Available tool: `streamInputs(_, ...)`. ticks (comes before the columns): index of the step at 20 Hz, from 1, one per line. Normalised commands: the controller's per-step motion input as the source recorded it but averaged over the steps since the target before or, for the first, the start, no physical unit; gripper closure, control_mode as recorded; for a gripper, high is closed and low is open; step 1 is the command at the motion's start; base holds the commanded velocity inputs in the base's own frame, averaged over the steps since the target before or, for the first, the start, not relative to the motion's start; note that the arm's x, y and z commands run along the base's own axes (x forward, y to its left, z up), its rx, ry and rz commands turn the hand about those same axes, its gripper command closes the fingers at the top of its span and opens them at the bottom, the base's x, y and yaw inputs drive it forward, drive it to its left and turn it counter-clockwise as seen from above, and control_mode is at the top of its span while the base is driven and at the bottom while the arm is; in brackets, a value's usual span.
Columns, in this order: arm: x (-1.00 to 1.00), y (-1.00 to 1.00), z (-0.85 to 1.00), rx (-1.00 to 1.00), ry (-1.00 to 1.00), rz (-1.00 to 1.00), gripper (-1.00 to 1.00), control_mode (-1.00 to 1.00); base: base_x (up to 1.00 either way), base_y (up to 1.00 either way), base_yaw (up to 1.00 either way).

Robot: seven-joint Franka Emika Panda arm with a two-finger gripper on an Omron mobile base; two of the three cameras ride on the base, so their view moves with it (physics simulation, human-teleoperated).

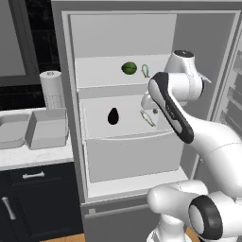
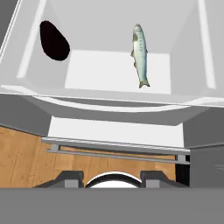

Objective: Place one avocado and one fish in each tupperware on the nearby counter, to pack two identical lunches.

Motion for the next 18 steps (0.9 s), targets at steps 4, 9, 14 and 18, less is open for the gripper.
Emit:
streamInputs(4, -0.24, -0.03, -0.28, 0.00, -0.11, -0.04, -1.00, -1.00, 0.00, 0.00, 0.00)
streamInputs(9, -0.21, -0.17, -0.70, 0.00, -0.19, -0.02, -1.00, -1.00, 0.00, 0.00, 0.00)
streamInputs(14, 0.00, -0.38, -0.22, 0.00, -0.02, -0.04, -1.00, -1.00, 0.00, 0.00, 0.00)
streamInputs(18, 0.30, -0.23, -0.09, 0.00, 0.00, 0.01, -1.00, -1.00, 0.00, 0.00, 0.00)
